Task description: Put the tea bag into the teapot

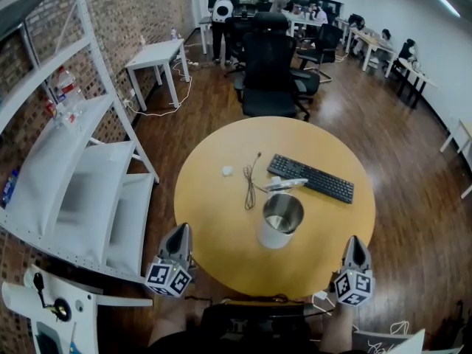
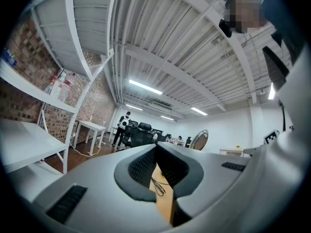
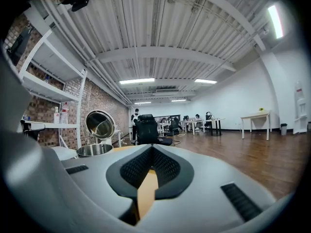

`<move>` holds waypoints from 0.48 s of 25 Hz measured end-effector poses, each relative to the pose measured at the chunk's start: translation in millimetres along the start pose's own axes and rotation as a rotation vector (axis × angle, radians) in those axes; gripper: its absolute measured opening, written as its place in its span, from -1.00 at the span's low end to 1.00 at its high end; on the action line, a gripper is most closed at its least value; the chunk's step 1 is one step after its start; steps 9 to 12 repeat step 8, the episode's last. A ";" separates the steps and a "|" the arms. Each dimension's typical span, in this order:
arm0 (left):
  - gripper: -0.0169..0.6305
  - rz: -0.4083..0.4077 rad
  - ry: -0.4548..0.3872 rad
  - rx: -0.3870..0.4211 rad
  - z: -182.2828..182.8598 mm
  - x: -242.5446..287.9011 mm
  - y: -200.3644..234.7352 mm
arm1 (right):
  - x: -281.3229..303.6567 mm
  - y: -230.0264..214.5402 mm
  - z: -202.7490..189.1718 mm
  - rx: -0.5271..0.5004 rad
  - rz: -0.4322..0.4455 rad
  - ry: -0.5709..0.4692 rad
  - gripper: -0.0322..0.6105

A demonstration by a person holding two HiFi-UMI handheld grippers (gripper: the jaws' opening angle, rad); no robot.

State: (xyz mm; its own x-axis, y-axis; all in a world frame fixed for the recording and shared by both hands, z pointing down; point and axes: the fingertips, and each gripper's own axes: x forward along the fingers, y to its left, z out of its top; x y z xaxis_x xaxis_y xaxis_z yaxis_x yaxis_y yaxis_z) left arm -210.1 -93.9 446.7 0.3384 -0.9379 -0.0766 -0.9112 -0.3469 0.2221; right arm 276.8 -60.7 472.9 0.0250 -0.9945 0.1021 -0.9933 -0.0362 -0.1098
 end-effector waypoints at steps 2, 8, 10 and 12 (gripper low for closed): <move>-0.97 0.017 0.004 -0.005 -1.0 -1.4 4.4 | -0.3 -0.8 -4.3 0.003 -0.001 0.010 -0.87; -0.97 0.032 0.015 -0.011 -2.1 -4.0 12.3 | -2.7 -1.1 -17.8 0.025 -0.009 0.025 -0.87; -0.97 0.032 0.015 -0.011 -2.1 -4.0 12.3 | -2.7 -1.1 -17.8 0.025 -0.009 0.025 -0.87; -0.97 0.032 0.015 -0.011 -2.1 -4.0 12.3 | -2.7 -1.1 -17.8 0.025 -0.009 0.025 -0.87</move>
